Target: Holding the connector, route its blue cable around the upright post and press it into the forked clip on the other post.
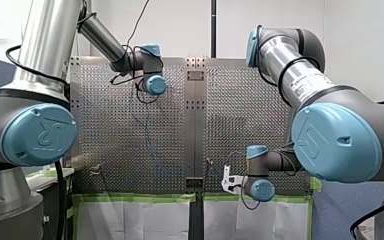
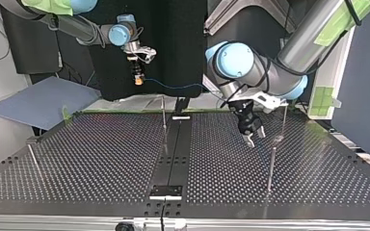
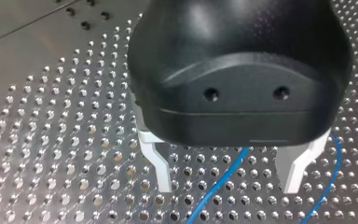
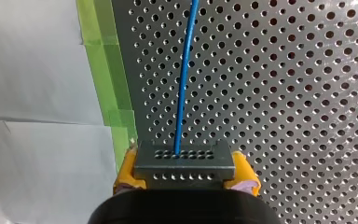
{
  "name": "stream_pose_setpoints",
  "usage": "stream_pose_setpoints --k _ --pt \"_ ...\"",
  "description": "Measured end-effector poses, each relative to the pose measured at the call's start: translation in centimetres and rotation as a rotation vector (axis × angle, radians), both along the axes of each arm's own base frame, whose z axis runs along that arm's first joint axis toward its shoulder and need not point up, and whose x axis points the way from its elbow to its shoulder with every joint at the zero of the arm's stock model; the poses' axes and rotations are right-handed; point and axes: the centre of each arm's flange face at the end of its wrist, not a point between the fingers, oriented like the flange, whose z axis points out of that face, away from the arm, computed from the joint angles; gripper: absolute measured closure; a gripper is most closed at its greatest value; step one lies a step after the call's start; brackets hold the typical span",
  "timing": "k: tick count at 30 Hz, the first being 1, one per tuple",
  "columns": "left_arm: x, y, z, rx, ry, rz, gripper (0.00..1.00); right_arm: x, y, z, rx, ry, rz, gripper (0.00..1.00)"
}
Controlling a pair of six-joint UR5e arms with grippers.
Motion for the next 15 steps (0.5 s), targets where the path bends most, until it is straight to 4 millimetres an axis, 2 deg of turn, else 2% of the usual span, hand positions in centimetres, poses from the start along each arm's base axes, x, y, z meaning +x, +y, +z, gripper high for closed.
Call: stream_pose_setpoints --k 8,15 --pt "-0.3 0.0 -1.2 -0.009 0.016 -0.008 0.0 0.0 0.0 0.0 0.0 -0.001 0.0 1.0" --pt "0.1 -0.6 -4.4 0.003 0.074 -0.016 0.0 0.0 0.0 0.0 0.001 -0.001 0.0 1.0"
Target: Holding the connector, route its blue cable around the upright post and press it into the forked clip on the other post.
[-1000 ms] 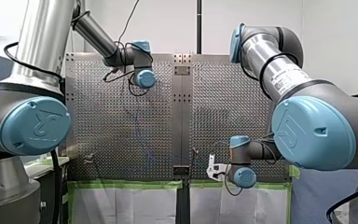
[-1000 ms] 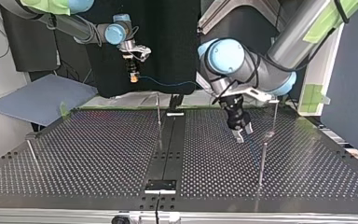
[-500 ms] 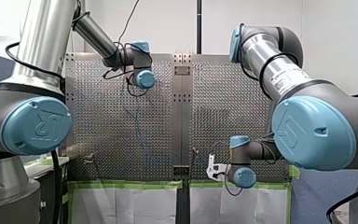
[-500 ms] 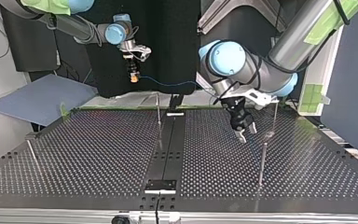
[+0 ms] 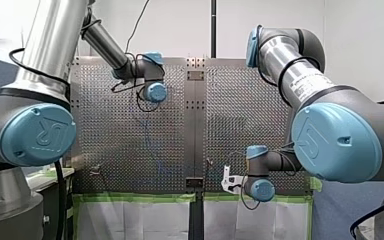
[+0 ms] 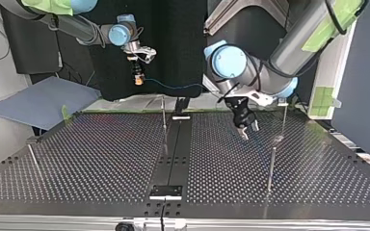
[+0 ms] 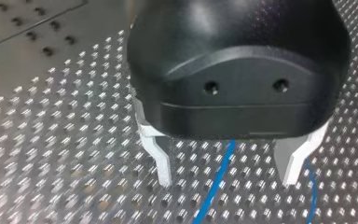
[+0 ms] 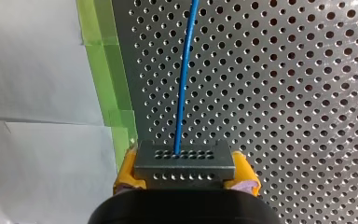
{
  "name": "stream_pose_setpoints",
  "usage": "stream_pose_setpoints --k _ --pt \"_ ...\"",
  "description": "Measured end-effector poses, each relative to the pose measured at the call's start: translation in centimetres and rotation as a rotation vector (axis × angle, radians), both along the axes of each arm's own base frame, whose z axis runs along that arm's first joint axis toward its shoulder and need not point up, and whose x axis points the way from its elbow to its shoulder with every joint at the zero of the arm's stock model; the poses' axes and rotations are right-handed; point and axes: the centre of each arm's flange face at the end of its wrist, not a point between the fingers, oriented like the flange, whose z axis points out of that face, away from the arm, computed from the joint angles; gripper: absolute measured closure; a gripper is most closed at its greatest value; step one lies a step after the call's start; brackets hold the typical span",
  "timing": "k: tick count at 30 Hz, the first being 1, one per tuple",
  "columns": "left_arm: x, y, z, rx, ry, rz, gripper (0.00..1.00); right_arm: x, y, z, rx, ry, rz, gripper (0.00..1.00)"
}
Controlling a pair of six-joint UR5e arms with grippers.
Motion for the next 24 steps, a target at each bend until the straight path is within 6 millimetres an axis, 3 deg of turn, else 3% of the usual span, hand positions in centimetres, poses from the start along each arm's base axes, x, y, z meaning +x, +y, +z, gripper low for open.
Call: stream_pose_setpoints --k 6,24 --pt "0.2 -0.2 -1.5 -0.017 0.017 -0.007 0.0 0.0 0.0 0.0 0.001 0.001 0.001 1.0" --pt "-0.3 -1.0 -2.2 -0.092 0.041 -0.101 0.0 0.1 0.1 0.0 0.001 0.002 0.003 1.0"
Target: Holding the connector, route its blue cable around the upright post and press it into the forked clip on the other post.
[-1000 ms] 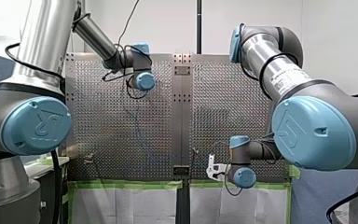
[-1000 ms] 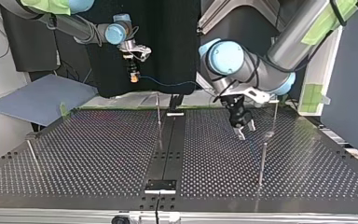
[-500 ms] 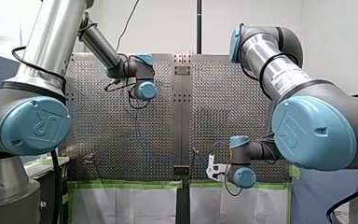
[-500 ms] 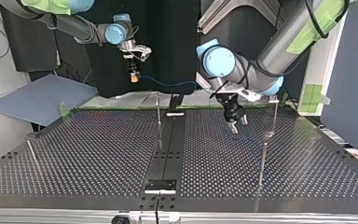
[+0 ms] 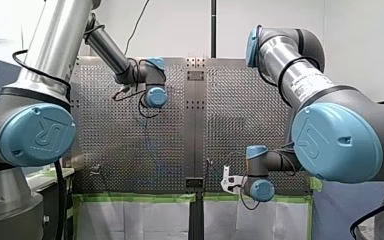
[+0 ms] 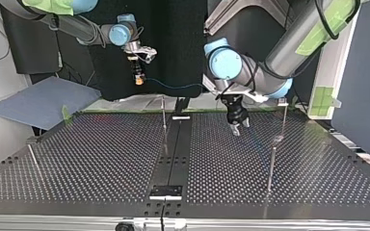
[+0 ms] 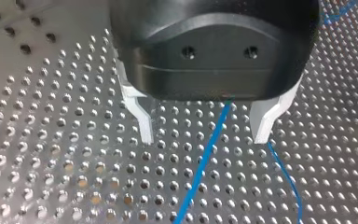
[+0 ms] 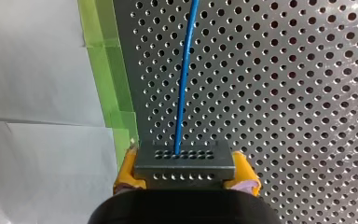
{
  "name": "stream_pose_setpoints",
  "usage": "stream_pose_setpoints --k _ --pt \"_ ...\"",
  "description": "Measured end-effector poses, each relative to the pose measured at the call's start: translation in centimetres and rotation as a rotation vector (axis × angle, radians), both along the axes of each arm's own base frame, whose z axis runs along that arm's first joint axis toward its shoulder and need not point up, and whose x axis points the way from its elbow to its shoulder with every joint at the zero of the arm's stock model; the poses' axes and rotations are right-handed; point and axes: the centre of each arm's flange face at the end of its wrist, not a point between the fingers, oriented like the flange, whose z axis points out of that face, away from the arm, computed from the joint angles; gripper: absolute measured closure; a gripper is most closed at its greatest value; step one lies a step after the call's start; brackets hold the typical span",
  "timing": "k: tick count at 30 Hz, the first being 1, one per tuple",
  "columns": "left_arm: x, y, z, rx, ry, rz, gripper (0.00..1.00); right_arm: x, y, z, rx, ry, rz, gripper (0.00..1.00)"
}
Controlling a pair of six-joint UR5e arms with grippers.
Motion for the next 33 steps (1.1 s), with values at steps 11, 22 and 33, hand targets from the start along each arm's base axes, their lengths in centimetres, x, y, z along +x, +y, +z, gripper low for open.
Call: stream_pose_setpoints --k 11,22,33 --pt "0.2 -0.7 -0.1 -0.085 -0.013 -0.092 0.0 0.0 0.0 0.0 0.0 0.001 0.0 1.0" --pt "0.3 0.4 -0.2 -0.18 -0.044 -0.021 0.0 0.0 0.0 0.0 0.001 0.004 0.001 1.0" --pt "-0.1 0.7 -0.8 -0.208 -0.043 -0.007 0.0 0.0 0.1 0.0 0.002 0.006 0.002 1.0"
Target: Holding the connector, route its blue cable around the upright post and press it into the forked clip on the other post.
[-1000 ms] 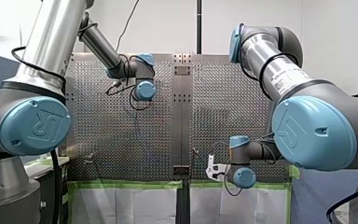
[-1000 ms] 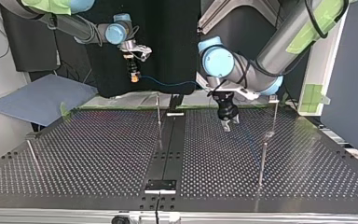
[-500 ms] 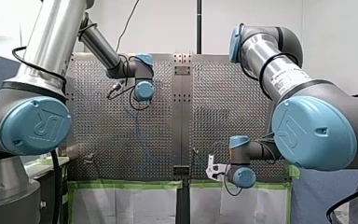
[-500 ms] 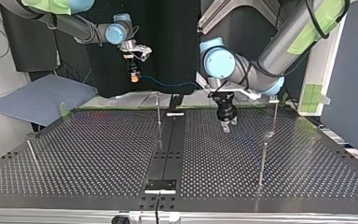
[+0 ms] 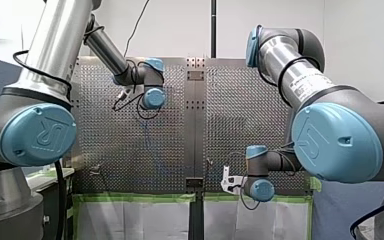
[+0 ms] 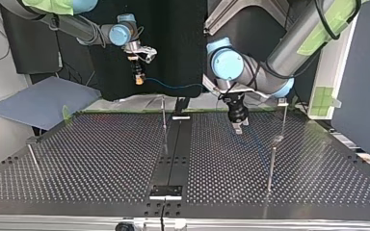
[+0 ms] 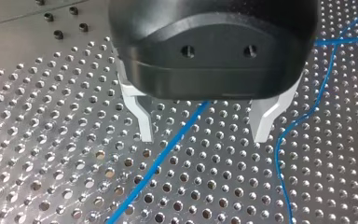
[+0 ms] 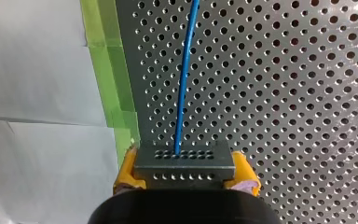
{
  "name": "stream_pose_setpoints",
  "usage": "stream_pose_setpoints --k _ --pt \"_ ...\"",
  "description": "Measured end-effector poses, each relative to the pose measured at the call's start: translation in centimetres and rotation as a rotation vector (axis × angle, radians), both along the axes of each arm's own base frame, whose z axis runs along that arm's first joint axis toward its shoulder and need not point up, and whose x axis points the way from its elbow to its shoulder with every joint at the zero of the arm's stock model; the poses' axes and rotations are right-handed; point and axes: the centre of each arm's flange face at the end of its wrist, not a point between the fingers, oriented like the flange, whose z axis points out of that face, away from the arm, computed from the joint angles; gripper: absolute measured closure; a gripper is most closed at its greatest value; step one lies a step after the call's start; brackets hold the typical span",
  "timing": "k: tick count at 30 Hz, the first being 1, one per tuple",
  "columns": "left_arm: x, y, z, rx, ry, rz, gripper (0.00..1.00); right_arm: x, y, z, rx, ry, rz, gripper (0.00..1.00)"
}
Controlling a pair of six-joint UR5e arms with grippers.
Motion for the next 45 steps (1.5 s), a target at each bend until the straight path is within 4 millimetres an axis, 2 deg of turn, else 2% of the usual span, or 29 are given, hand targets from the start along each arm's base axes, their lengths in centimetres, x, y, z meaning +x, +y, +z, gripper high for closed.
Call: stream_pose_setpoints --k 5,15,26,34,45 --pt "0.0 -0.1 -0.4 0.006 0.012 -0.007 0.0 0.0 0.0 0.0 0.001 0.0 0.0 1.0" --pt "0.0 -1.3 -4.3 0.066 0.095 -0.035 0.0 0.0 0.1 0.0 0.002 0.001 0.001 1.0" --pt "0.1 -1.2 -5.7 0.078 0.118 -0.029 0.0 0.0 0.1 0.0 0.002 0.003 0.002 1.0" --pt "0.3 -1.4 -8.8 0.101 0.169 -0.028 0.0 0.0 0.1 0.0 0.001 0.005 0.003 1.0" --pt "0.9 -1.3 -9.3 0.039 0.168 -0.086 0.0 0.0 0.1 0.0 0.0 0.007 0.003 1.0"
